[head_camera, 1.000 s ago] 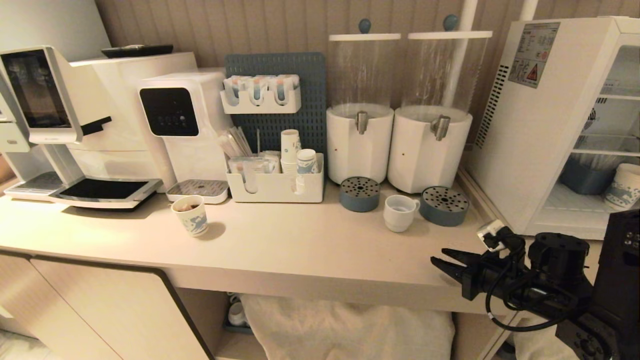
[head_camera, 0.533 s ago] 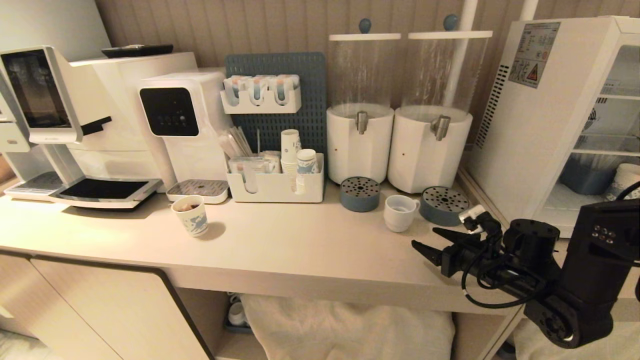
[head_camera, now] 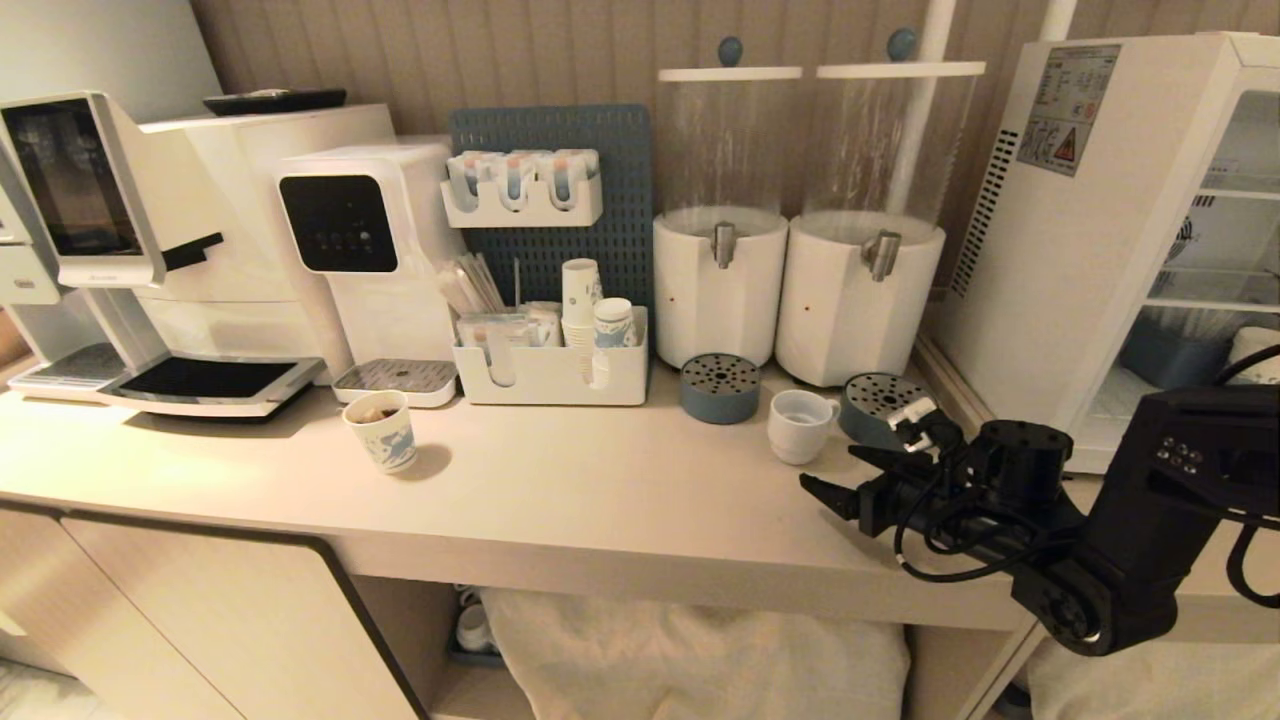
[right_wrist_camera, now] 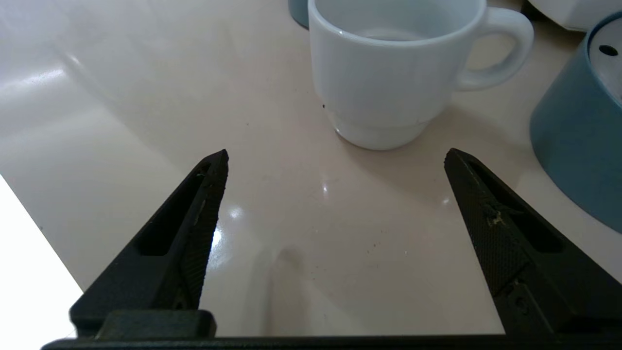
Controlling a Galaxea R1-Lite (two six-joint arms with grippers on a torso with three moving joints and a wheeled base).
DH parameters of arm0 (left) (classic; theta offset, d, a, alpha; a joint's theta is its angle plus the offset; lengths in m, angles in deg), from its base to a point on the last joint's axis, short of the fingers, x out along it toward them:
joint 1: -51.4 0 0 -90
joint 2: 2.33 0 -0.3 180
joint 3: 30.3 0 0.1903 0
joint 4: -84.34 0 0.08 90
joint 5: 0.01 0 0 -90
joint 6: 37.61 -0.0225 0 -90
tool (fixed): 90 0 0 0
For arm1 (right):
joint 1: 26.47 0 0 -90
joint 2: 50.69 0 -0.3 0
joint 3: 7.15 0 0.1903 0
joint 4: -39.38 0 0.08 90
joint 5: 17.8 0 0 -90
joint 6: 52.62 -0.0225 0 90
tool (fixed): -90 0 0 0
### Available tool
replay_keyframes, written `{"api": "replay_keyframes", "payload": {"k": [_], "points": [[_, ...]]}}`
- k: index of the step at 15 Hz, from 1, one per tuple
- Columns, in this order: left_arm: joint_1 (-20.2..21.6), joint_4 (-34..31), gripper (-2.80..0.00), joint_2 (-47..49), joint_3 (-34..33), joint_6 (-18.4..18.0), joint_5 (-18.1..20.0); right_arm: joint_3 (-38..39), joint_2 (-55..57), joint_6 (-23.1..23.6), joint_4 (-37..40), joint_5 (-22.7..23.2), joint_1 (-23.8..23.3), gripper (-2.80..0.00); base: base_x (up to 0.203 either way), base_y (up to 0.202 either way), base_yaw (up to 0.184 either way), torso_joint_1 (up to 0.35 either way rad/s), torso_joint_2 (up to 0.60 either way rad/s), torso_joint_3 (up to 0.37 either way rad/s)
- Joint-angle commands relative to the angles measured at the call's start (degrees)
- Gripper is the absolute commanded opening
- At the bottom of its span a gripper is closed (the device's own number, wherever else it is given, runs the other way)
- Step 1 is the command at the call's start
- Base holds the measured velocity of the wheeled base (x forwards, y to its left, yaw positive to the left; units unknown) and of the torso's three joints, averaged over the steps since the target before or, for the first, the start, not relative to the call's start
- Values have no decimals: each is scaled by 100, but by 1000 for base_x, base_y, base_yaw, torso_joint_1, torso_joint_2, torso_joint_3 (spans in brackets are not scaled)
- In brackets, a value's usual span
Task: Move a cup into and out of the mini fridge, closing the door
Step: Put the ceramic cup in the freezer
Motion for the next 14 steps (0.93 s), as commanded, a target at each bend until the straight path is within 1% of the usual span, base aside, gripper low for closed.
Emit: {"api": "replay_keyframes", "payload": {"k": [1,6,8,10,13,14], "points": [[3,4,-280,-2,0,4,1,-108,188,16,-58,19,3,0,0,0,0,0,0,0],[3,-4,-280,-2,0,48,1,-513,519,45,-60,-12,1,0,0,0,0,0,0,0],[3,-4,-280,-2,0,56,1,-682,639,48,-65,-168,23,0,0,0,0,0,0,0],[3,-4,-280,-2,0,57,1,-956,829,76,-62,-473,116,0,0,0,0,0,0,0],[3,-4,-280,-2,0,66,1,-1160,986,112,-25,-482,142,0,0,0,0,0,0,0],[3,-4,-280,-2,0,75,1,-1307,1089,232,-13,-483,175,0,0,0,0,0,0,0]]}}
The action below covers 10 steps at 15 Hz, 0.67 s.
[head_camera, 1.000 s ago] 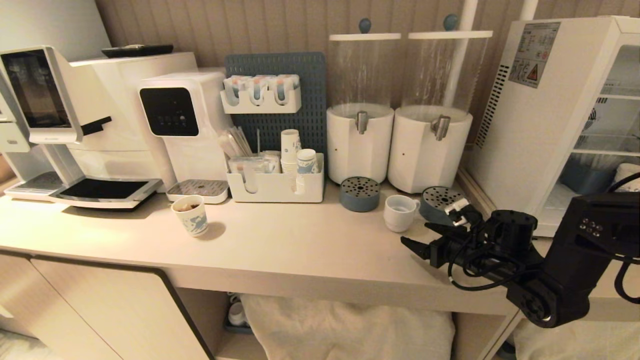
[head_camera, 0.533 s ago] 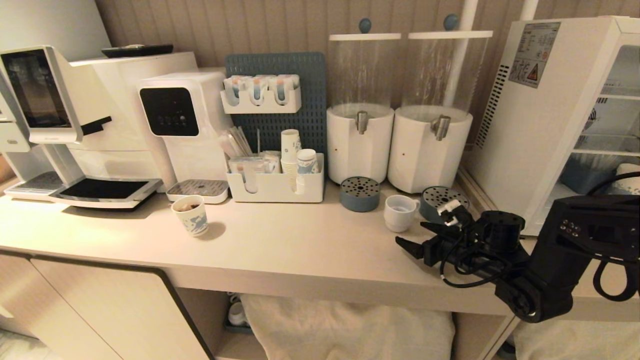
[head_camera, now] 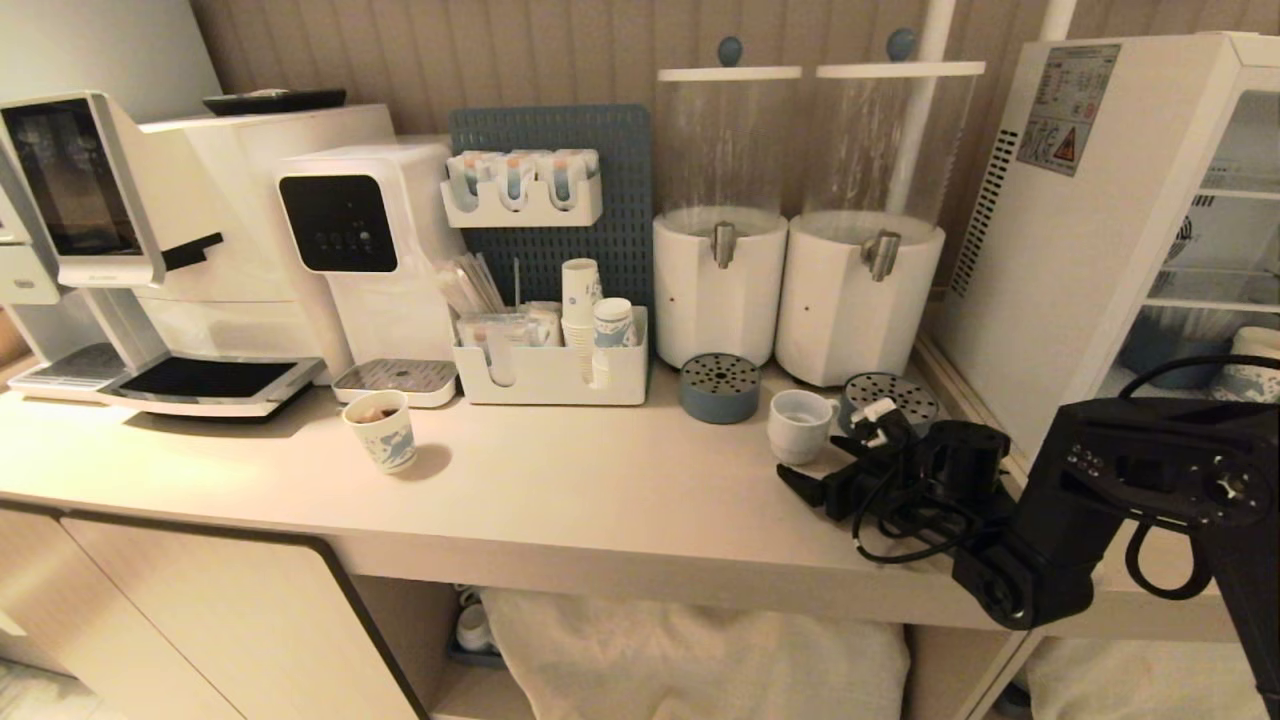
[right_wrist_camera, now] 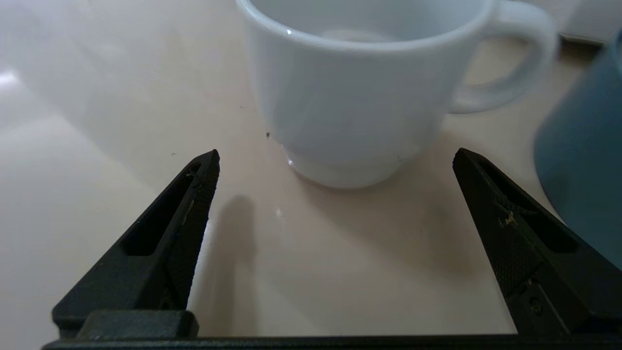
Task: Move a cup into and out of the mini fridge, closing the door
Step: Put the ceramic cup in the freezer
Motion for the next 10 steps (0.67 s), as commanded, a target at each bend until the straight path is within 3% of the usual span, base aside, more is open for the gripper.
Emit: {"api": "replay_keyframes", "payload": {"k": [1,10], "points": [[2,4,-280,-2,0,14,-10,-170,179,99,-36,-1,46,0,0,0,0,0,0,0],[2,4,-280,-2,0,14,-10,-498,122,104,172,-139,52,0,0,0,0,0,0,0]]}}
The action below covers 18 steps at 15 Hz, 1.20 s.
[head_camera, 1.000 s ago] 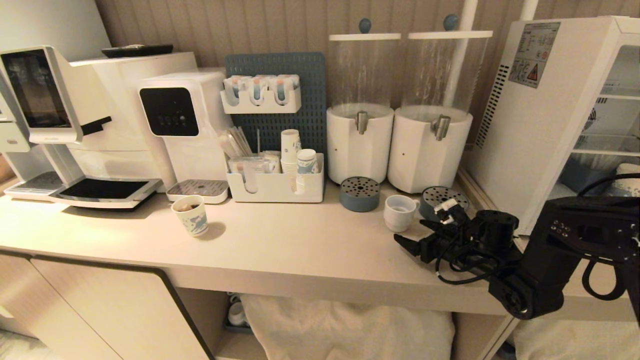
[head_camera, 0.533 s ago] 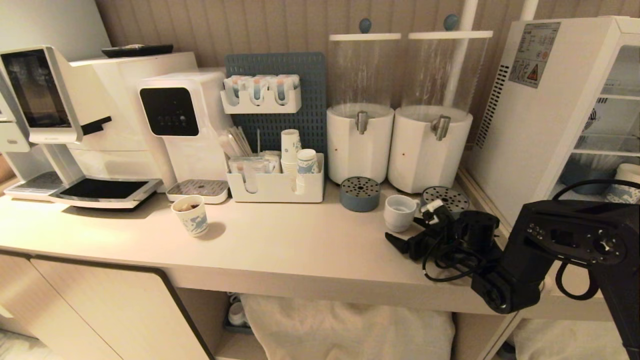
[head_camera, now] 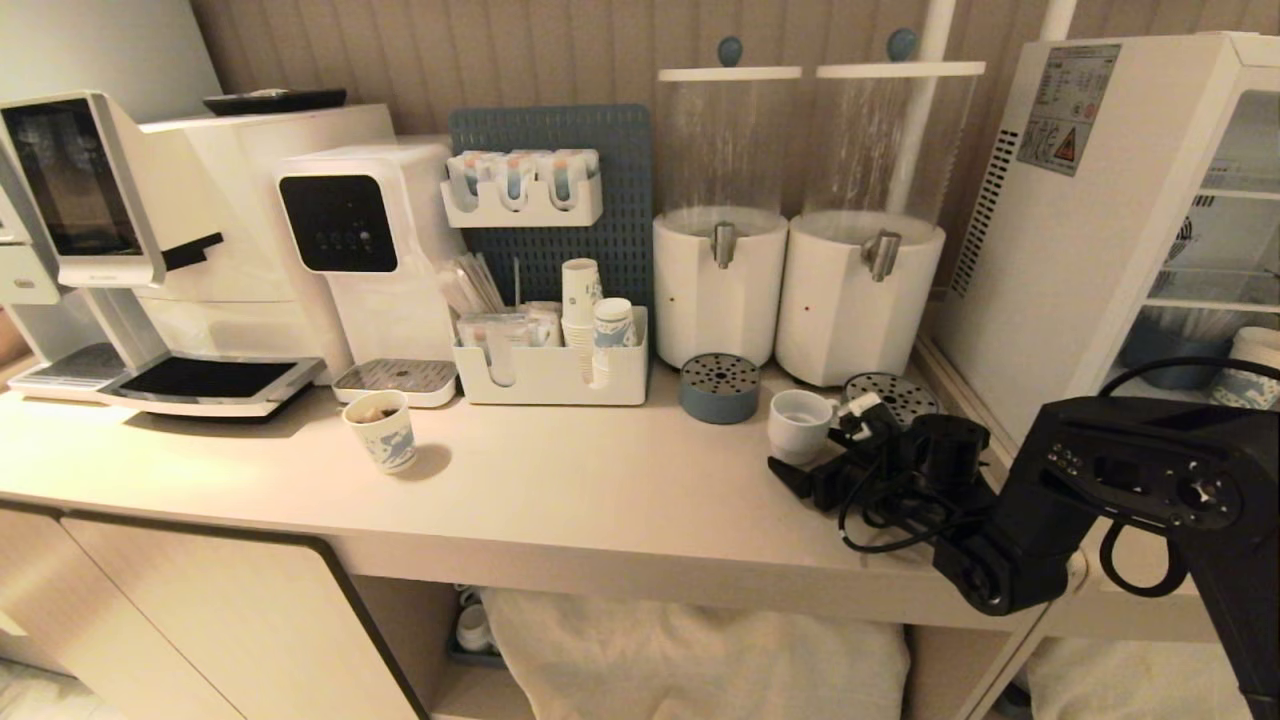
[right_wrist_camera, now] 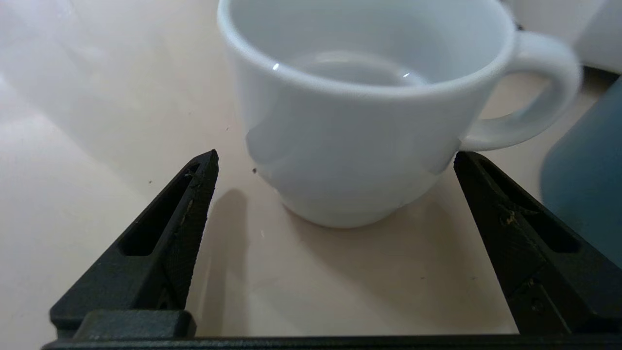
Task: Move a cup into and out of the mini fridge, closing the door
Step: Put the ceramic cup in the freezer
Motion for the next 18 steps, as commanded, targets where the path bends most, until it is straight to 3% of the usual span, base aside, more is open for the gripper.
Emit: {"api": "replay_keyframes", "payload": {"k": [1,18], "points": [[4,2,-280,-2,0,-4,5,-49,-53,4,-36,8,-3,0,0,0,0,0,0,0],[4,2,-280,-2,0,13,-2,-1130,128,22,1007,-296,20,0,0,0,0,0,0,0]]}}
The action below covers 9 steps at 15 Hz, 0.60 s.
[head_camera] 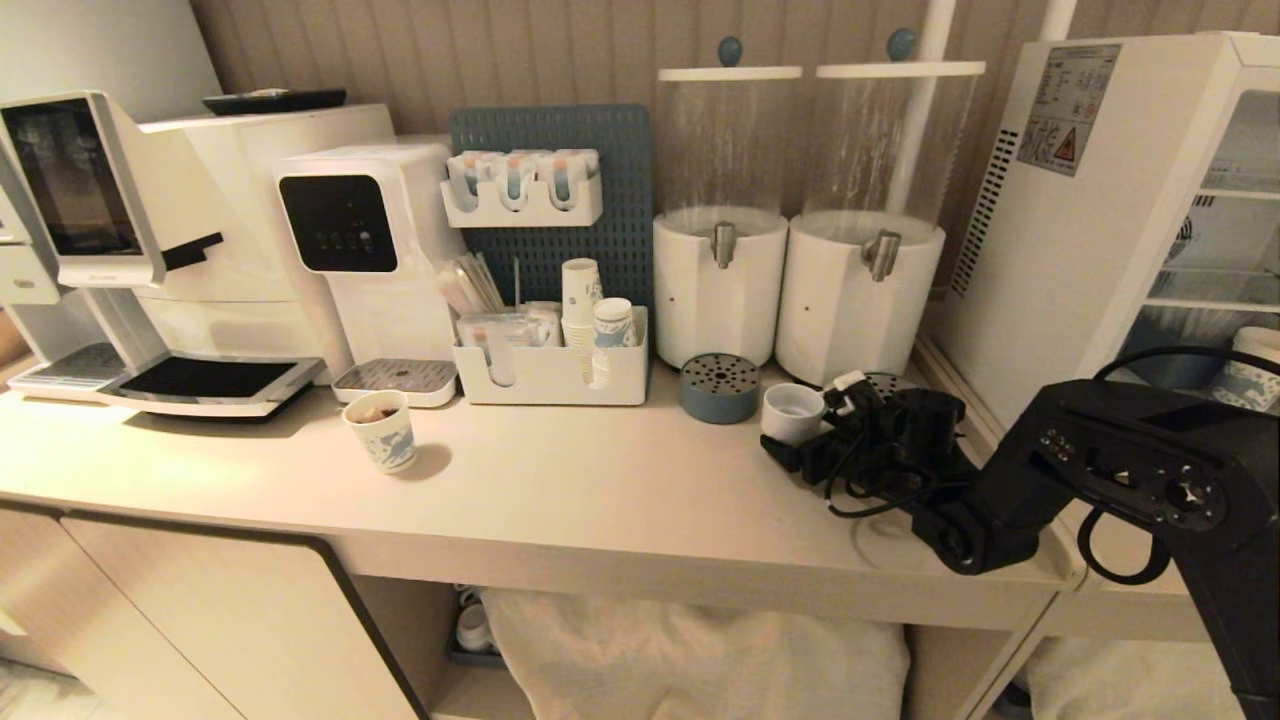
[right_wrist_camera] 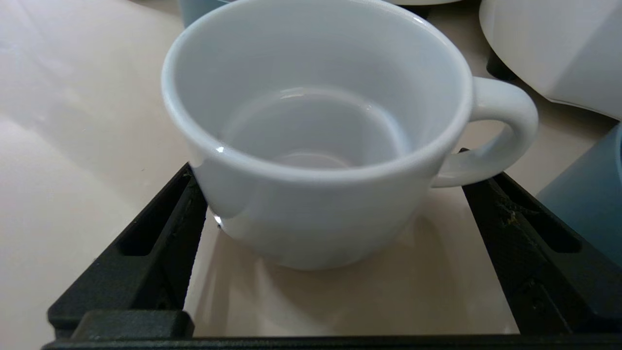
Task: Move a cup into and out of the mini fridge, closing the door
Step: Put the ceramic cup in the freezer
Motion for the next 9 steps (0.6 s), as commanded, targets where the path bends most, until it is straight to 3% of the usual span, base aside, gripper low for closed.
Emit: {"api": "replay_keyframes", "payload": {"k": [1,9], "points": [[2,3,-280,-2,0,4,-1,-39,13,15,-2,-46,35,0,0,0,0,0,0,0],[2,3,-280,-2,0,4,-1,4,-78,175,159,-126,52,0,0,0,0,0,0,0]]}}
